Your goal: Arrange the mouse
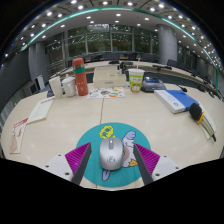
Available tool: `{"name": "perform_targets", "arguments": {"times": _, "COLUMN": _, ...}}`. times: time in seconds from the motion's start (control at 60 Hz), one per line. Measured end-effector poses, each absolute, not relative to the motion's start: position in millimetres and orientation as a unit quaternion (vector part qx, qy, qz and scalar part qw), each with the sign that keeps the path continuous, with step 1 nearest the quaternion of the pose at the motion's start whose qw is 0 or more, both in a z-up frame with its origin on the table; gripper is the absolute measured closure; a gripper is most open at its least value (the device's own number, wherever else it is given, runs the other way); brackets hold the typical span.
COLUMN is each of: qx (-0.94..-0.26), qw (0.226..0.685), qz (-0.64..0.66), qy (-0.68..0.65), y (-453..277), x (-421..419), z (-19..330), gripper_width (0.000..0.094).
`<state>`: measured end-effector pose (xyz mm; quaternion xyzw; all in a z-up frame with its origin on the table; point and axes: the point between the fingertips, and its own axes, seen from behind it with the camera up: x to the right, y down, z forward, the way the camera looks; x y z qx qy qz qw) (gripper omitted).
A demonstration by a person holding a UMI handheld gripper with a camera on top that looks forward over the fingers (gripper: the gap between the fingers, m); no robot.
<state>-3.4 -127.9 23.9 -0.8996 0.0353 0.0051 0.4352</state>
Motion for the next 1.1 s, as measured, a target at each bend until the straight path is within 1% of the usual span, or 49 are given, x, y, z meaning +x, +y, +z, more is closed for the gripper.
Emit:
{"name": "perform_targets", "arguments": {"times": 0.117, "qx": -0.899, "qw": 0.437, "qz": -0.006, "qy": 0.037, "y": -159, "x": -10, "z": 58, "gripper_width": 0.0077}}
{"name": "perform_targets", "arguments": {"times": 0.217, "qx": -0.895, "qw": 0.443, "qz": -0.022, "qy": 0.041, "y": -198, "x": -18, "z": 96, "gripper_width": 0.0078}}
{"name": "perform_targets", "arguments": {"times": 0.4, "qx": -0.879, "qw": 0.473, "qz": -0.043, "qy": 0.043, "y": -276, "x": -45, "z": 166, "gripper_width": 0.0079}}
{"name": "perform_targets", "arguments": {"times": 0.5, "qx": -0.872, "qw": 0.485, "qz": -0.055, "qy": 0.042, "y": -322, "x": -55, "z": 194, "gripper_width": 0.0076}}
{"name": "perform_targets", "arguments": {"times": 0.6, "qx": -0.869, "qw": 0.490, "qz": -0.057, "qy": 0.047, "y": -361, "x": -69, "z": 210, "gripper_width": 0.0078}}
{"name": "perform_targets", "arguments": {"times": 0.767, "qx": -0.865, "qw": 0.495, "qz": -0.066, "qy": 0.046, "y": -404, "x": -82, "z": 223, "gripper_width": 0.0077}}
{"name": "perform_targets", "arguments": {"times": 0.917, "qx": -0.865, "qw": 0.495, "qz": -0.070, "qy": 0.037, "y": -423, "x": -91, "z": 228, "gripper_width": 0.0074}}
{"name": "perform_targets", "arguments": {"times": 1.1, "qx": -0.864, "qw": 0.498, "qz": -0.069, "qy": 0.035, "y": -428, "x": -99, "z": 232, "gripper_width": 0.0078}}
